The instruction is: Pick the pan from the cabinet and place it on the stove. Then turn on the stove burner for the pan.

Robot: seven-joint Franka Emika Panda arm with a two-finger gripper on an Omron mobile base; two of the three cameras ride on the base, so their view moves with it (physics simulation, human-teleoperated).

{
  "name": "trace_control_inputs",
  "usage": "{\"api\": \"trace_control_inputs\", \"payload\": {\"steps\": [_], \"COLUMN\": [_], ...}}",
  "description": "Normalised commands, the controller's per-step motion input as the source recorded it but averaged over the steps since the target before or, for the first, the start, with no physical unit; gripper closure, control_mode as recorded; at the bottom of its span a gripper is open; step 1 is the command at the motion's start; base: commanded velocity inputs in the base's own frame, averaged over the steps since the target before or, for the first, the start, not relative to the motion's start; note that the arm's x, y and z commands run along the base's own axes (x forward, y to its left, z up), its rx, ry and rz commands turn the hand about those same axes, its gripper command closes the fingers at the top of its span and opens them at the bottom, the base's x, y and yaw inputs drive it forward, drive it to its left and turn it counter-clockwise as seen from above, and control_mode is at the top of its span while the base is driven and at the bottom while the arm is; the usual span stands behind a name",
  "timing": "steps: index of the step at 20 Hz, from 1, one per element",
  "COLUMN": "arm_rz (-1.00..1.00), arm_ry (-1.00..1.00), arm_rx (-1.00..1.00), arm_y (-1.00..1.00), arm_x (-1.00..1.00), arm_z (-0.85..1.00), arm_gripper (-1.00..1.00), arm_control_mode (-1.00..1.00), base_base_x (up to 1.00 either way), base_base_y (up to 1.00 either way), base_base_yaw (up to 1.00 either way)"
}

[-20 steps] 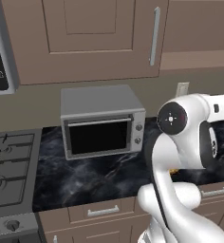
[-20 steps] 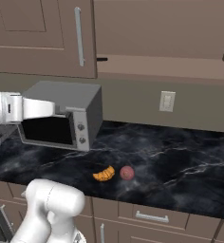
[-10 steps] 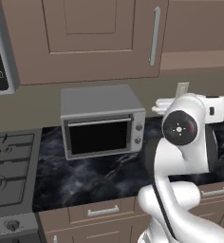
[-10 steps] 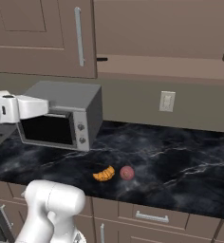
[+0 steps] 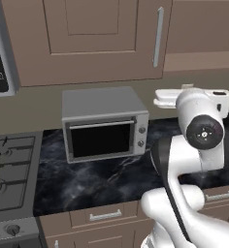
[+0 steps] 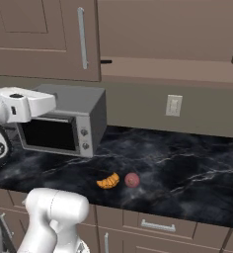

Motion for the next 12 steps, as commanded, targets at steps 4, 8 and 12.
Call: {"api": "trace_control_inputs", "payload": {"steps": [4,8,12], "arm_rz": [0.14,0.11,0.1], "arm_ry": [-0.13,-0.09,-0.09], "arm_rx": [0.04,0.01,0.0], "arm_y": [0.16,0.08,0.05], "arm_x": [0.18,0.12,0.2], "arm_z": [0.32,0.25,0.23], "arm_gripper": [-1.0,-1.0,-1.0], "arm_control_mode": [-1.0,-1.0,-1.0], "base_base_x": [0.0,0.0,0.0], "base_base_y": [0.0,0.0,0.0], "base_base_yaw": [0.0,0.0,0.0]}}
